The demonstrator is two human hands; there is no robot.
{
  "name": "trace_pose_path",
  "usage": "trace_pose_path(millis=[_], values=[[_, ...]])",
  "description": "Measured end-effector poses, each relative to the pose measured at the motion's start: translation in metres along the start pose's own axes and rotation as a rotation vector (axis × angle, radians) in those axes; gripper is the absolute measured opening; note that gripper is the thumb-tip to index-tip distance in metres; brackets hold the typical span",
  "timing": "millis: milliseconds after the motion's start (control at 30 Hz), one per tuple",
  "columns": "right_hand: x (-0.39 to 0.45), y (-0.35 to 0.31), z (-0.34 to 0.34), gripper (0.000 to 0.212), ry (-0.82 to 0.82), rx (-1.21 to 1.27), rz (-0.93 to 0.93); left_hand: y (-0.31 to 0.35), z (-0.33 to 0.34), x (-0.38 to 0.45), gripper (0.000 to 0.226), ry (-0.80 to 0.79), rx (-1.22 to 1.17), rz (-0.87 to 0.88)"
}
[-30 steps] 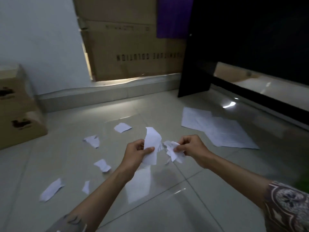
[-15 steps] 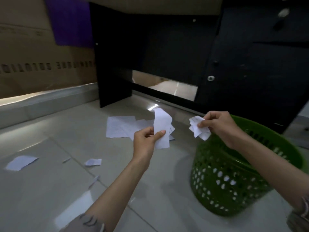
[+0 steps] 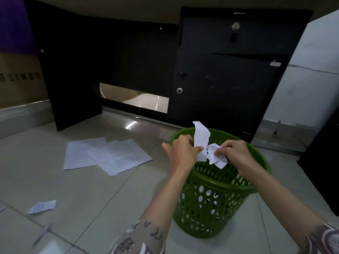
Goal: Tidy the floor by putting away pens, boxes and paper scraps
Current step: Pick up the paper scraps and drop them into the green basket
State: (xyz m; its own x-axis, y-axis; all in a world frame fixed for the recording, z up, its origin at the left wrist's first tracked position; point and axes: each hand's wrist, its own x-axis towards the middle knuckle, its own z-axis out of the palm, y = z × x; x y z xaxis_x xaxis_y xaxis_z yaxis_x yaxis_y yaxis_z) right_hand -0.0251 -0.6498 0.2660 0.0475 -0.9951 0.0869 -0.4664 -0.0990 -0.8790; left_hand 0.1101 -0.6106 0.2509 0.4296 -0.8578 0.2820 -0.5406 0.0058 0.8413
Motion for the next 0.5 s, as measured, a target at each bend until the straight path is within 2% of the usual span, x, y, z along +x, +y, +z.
trace_pose_path(millis=[167,267,500], values=[[0.007,0.018,-0.007,0.012,-0.019,-0.114,0.067,-0.012,0.012,0.002,0.034,0.005,0.149,0.072],[0.010,0.018,-0.004,0.025,0.002,-0.157,0.100,-0.024,0.006,0.006,0.043,0.014,0.171,0.071],[0.003,-0.030,0.019,0.010,0.055,0.021,-0.066,-0.053,-0.039,0.011,0.046,0.153,0.079,-0.024]])
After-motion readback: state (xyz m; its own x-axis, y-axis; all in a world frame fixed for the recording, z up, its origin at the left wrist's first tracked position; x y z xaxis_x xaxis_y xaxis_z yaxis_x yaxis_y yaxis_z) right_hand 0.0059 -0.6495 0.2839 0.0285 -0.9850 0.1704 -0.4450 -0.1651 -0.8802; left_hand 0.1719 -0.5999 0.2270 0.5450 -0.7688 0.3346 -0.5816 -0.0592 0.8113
